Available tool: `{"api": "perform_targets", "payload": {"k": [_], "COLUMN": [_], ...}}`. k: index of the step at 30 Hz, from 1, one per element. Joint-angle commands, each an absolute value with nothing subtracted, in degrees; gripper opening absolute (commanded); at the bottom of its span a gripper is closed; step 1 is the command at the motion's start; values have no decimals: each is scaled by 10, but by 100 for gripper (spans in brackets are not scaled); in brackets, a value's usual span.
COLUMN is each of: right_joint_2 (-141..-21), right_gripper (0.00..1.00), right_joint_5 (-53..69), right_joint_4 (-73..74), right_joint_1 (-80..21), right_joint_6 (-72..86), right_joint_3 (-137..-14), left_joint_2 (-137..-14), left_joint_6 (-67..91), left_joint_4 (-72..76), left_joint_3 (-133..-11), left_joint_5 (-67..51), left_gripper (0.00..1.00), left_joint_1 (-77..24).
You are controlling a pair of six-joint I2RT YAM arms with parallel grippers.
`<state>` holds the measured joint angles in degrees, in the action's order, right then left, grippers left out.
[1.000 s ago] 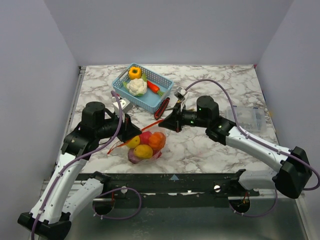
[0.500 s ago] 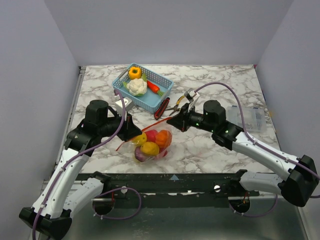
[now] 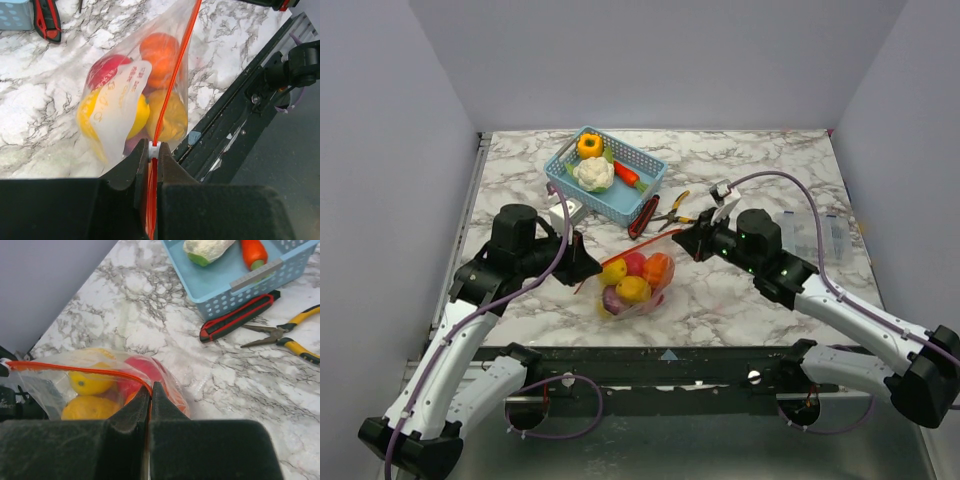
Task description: Place the food in the zip-top bag and seal the zipper
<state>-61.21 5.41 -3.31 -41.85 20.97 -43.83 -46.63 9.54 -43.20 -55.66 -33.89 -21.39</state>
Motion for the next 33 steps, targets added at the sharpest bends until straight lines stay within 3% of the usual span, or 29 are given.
{"api": "perform_targets", "payload": {"k": [1, 28, 30, 33], "right_joint_2": [-586, -576, -574, -568], "right_gripper": [0, 0, 0, 0], "right_joint_5": [-46, -67, -64, 25], "right_joint_4": [-25, -42, -45, -61], "right_joint_1": [-401, -384, -384, -384], "right_joint_6": [213, 187, 181, 158], "right_joint_3": [-426, -394, -389, -384], "left_joint_2": [-440, -422, -422, -420], "left_joint_6": [105, 116, 118, 120], "left_joint_4": [-466, -476, -474, -469], "left_joint_3": [-545, -529, -528, -528], "left_joint_5": [-310, -282, -281, -290], "left_gripper": [0, 0, 4, 23], "left_joint_1": [-211, -211, -211, -211]}}
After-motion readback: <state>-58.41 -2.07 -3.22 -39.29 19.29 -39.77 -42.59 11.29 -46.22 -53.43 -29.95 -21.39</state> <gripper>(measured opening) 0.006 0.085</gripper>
